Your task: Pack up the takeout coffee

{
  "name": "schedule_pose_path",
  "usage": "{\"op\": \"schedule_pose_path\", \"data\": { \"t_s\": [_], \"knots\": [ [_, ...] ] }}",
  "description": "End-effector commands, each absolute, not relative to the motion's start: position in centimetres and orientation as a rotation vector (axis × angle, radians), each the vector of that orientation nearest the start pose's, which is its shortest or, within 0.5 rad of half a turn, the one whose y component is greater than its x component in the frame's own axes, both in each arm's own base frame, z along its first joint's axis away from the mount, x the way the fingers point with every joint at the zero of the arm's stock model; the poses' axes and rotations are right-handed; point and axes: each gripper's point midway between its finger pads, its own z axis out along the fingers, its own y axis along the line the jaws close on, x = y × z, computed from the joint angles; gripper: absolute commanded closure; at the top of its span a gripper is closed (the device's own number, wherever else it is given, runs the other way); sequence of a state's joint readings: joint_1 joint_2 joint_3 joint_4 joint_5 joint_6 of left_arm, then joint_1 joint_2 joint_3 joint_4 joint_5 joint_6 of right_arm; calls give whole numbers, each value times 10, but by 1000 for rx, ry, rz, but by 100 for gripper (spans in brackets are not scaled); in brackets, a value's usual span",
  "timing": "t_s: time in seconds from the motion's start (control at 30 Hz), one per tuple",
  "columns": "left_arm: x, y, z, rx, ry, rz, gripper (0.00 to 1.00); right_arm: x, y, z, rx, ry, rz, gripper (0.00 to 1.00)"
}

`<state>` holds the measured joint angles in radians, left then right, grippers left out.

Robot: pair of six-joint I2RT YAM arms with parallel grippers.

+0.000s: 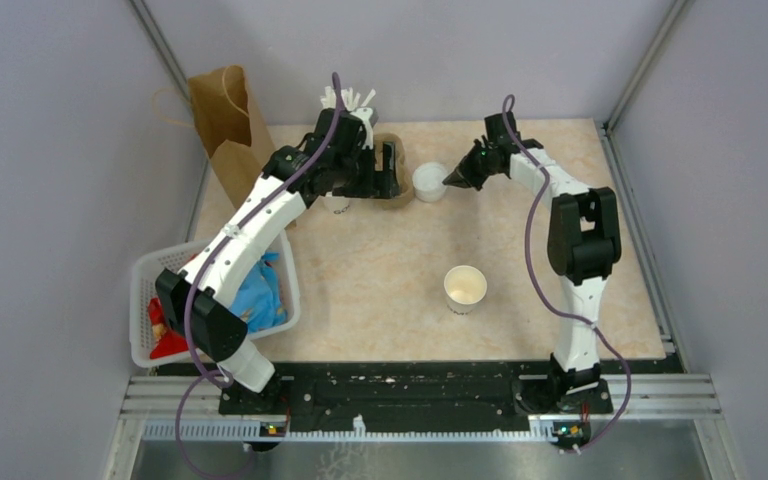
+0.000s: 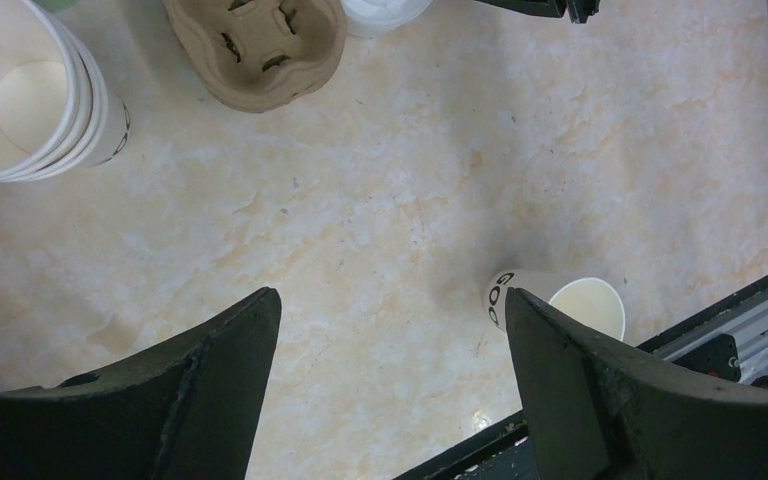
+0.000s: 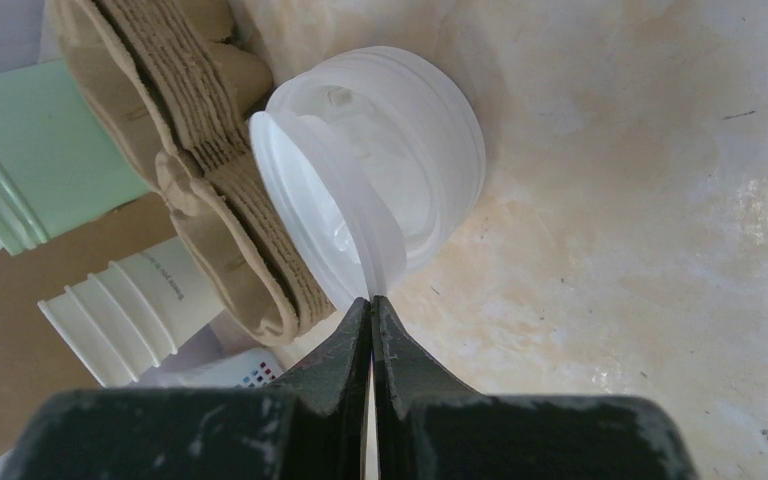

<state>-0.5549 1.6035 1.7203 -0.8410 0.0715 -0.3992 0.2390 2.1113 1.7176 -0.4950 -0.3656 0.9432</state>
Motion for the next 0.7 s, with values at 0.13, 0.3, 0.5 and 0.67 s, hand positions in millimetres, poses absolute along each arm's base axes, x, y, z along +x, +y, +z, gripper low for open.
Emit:
{"op": "schedule_pose_path", "data": {
  "t_s": [0.13,0.3,0.5,0.67],
  "knots": [
    [340,-246,284,205,2323,-594,11,502,221,116,705,2498,968,100],
    [340,-248,282,205,2329,-597,11,503,221,111,699,2500,965,85],
    [341,-249,282,206,2329,-600,11,501,220,102,704,2518,945,73],
    [342,-249,281,207,2330,-601,11,501,214,96,710,2535,896,62]
  ]
}}
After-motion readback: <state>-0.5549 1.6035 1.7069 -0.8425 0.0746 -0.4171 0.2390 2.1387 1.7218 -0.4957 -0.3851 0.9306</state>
